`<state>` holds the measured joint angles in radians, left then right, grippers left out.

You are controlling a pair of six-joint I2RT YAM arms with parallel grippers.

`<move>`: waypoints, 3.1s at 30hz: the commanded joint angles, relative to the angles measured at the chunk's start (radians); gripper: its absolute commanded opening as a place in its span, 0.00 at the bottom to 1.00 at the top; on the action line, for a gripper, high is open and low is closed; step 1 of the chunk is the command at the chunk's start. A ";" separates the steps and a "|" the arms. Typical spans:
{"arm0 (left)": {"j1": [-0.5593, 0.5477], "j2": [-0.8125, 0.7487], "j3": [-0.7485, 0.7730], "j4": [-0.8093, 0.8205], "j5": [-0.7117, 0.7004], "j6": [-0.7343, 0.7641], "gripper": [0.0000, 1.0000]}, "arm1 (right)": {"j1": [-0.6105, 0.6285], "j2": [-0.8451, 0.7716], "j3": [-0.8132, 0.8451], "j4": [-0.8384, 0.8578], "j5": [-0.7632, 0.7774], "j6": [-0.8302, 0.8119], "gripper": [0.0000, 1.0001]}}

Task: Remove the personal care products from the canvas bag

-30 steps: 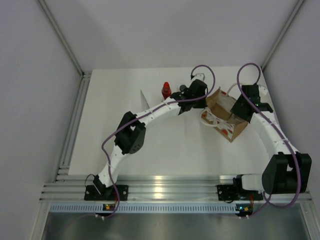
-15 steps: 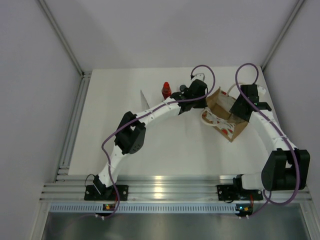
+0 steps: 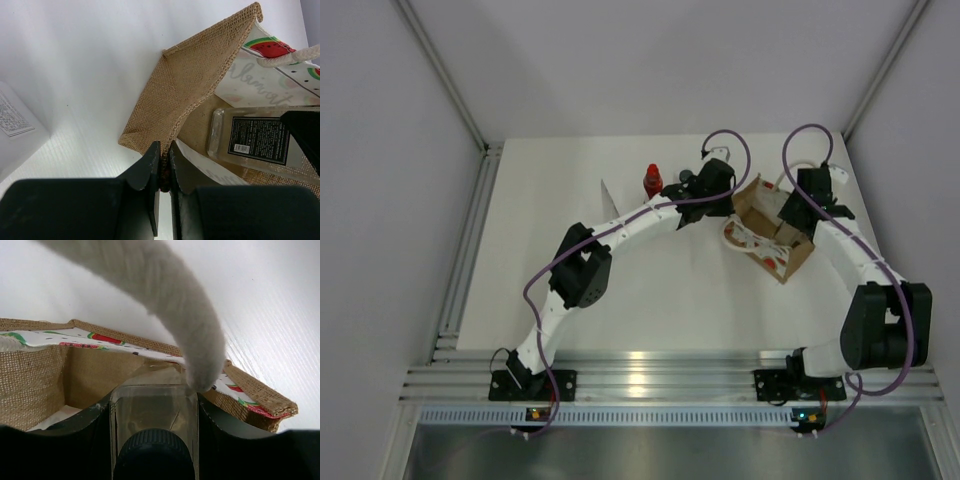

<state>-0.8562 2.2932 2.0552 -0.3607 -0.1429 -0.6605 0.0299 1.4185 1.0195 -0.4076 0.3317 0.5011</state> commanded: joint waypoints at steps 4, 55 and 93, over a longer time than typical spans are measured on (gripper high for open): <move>0.005 -0.028 0.034 0.006 -0.004 -0.005 0.00 | -0.007 0.059 -0.087 0.090 -0.028 0.019 0.48; 0.014 -0.047 -0.024 0.003 -0.104 -0.050 0.00 | -0.007 -0.124 0.241 -0.181 -0.094 -0.030 0.00; 0.017 -0.026 -0.023 0.005 -0.132 -0.054 0.00 | -0.008 -0.201 0.551 -0.454 -0.384 -0.065 0.00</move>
<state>-0.8513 2.2932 2.0472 -0.3588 -0.2352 -0.7094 0.0299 1.2980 1.4738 -0.9089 0.0216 0.4366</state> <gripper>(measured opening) 0.129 0.478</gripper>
